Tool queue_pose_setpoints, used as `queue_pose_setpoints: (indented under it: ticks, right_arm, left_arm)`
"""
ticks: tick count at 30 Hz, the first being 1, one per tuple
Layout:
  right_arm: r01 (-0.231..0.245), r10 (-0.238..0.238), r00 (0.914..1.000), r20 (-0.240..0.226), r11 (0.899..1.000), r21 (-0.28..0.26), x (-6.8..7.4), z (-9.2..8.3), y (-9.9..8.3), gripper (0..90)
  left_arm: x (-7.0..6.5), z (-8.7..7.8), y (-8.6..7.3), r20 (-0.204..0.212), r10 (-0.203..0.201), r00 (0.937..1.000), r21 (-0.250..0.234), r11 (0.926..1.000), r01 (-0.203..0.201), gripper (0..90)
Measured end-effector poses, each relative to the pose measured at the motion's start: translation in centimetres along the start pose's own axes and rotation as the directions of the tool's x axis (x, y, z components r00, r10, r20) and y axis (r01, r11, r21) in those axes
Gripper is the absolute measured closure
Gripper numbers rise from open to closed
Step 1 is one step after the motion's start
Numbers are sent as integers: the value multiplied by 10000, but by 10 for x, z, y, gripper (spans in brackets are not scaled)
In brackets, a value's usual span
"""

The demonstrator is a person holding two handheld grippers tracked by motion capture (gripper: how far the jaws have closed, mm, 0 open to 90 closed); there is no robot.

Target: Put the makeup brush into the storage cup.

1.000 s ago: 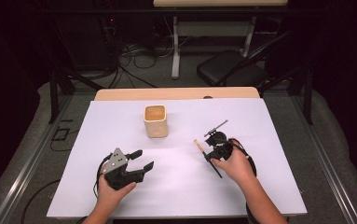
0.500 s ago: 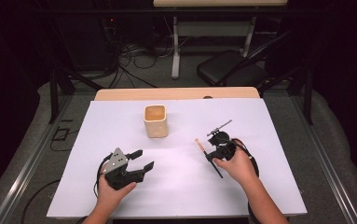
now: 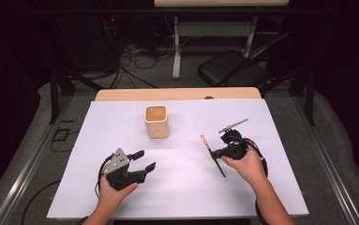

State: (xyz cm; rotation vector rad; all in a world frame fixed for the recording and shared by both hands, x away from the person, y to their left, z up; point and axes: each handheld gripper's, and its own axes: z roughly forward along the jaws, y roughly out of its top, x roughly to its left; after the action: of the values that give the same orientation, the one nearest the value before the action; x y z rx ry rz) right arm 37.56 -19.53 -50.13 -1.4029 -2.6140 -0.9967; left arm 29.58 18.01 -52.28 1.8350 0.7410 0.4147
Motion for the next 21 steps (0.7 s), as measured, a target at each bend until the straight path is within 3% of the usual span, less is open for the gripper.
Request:
queue_pose_setpoints:
  ticks: [8,21]
  right_arm:
    - [-284,240,9975,-662,9975,-650,-7,-12,-2,830]
    - [-222,141,9943,-1058,9969,-753,-3,-17,4,830]
  left_arm:
    - [0,2,0,50,-5,10000,38,10000,5,354]
    - [1,0,0,-21,-55,10000,57,10000,56,354]
